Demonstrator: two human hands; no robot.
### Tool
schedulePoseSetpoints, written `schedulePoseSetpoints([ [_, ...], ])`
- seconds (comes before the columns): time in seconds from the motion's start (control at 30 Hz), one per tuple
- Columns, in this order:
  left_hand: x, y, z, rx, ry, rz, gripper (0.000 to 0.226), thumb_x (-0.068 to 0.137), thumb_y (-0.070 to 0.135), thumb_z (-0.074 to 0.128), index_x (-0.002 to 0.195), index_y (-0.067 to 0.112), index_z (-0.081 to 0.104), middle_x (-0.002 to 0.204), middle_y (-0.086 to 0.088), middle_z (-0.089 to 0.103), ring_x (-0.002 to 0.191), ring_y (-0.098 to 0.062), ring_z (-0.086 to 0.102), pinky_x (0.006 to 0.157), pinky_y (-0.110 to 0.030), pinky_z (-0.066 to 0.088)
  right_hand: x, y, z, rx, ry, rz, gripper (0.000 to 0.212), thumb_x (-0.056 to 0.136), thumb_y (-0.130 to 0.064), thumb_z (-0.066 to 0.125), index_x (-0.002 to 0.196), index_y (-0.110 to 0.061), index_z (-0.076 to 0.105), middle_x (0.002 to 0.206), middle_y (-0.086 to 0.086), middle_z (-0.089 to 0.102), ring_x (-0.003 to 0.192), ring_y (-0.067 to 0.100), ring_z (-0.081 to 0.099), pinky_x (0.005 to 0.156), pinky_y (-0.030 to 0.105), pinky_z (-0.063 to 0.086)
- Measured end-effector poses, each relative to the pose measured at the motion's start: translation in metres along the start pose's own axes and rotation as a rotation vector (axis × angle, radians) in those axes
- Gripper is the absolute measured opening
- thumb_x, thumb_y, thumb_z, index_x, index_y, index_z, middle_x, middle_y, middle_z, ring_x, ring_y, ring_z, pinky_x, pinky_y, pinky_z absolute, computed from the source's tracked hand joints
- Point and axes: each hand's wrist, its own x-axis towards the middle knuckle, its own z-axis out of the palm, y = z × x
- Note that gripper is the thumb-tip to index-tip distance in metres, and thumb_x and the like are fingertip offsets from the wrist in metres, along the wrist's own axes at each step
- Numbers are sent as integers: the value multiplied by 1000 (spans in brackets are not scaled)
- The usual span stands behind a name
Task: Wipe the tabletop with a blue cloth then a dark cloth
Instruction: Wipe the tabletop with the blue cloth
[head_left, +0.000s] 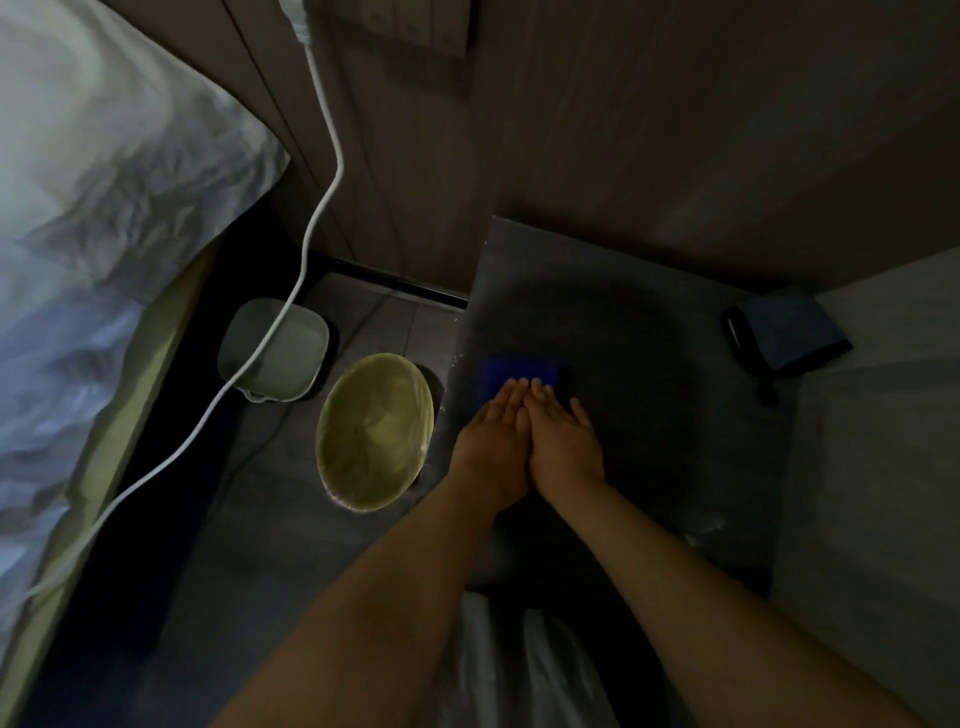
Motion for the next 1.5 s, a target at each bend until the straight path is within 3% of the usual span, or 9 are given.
schedulePoseSetpoints([
  [0.27, -34, -40, 4, 124, 38, -82, 80, 97, 38, 39, 151, 8, -11, 160, -11, -14, 147, -24, -15, 118, -36, -5, 1, -49, 13, 7, 18, -123, 60, 102, -22, 34, 155, -17, 6, 163, 0, 0, 151, 13, 0, 123, 38, 2],
  [0.7, -65, -50, 14, -41, 64, -83, 90, 92, 46, 49, 152, 14, -10, 161, -6, -11, 147, -16, -11, 115, -28, -7, -14, -60, 28, -13, -55, -168, 69, 100, -27, 39, 155, -17, -2, 163, 1, -7, 150, 14, -5, 122, 41, -4],
  [0.97, -98, -37, 50, -58, -16, -27, 89, 94, 43, 49, 150, 14, -14, 159, -6, -16, 139, -12, -24, 114, -27, -9, -54, -49, 61, -80, -134, -176, 85, 94, -27, 53, 154, -16, -6, 162, 2, -12, 150, 15, -10, 119, 40, -10],
  [1.3, -97, -31, 46, 97, -126, -25, 90, 93, 52, 43, 151, 12, -15, 159, -7, -18, 146, -19, -17, 121, -34, -3, -63, -53, 58, -204, -117, -178, 66, 102, -25, 33, 154, -12, -6, 163, 6, -7, 151, 19, -7, 119, 47, -8],
  [1.5, -85, -20, 36, 200, -206, 23, 90, 93, 47, 45, 151, 12, -15, 160, -8, -17, 147, -20, -15, 120, -34, -4, -64, -45, 61, -222, -124, -115, 67, 101, -25, 34, 154, -10, -6, 163, 8, -6, 151, 22, -7, 121, 48, -4],
])
